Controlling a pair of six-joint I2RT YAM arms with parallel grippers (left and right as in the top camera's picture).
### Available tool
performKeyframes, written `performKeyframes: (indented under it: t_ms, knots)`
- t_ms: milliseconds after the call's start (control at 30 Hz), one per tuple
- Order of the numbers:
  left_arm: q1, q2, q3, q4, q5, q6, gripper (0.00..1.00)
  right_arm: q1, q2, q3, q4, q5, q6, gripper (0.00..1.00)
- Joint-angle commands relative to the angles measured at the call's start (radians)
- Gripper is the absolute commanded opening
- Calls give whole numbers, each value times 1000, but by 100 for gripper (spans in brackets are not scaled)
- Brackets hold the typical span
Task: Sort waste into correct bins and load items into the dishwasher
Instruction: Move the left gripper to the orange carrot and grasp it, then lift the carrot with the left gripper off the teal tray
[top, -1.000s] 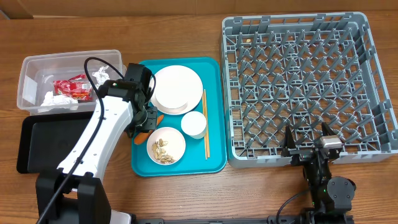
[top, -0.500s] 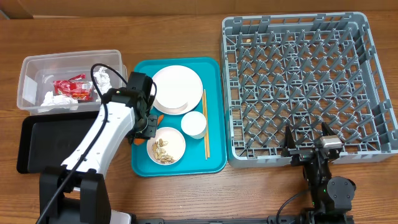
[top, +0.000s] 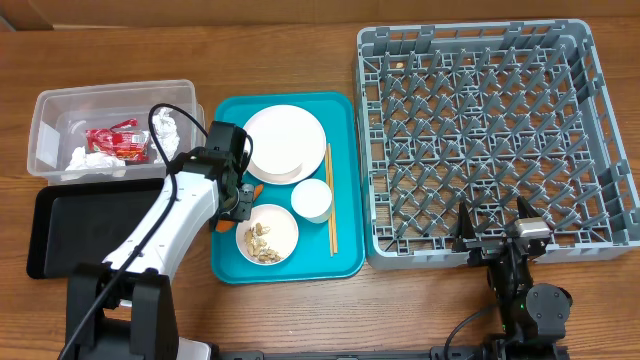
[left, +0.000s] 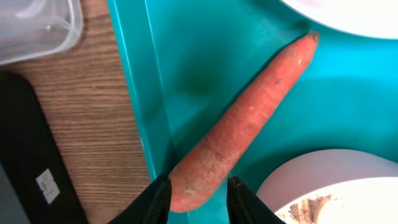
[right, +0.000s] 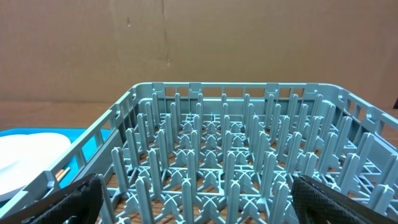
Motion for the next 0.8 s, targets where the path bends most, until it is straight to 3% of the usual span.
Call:
performKeyframes:
  t_ms: [0, 767]
  knots:
    - [6, -11, -39, 18, -12, 29, 33, -6, -10, -11, 5, -2, 5, 100]
    - [5, -11, -124, 122, 70, 42, 36, -6, -10, -11, 5, -2, 5, 100]
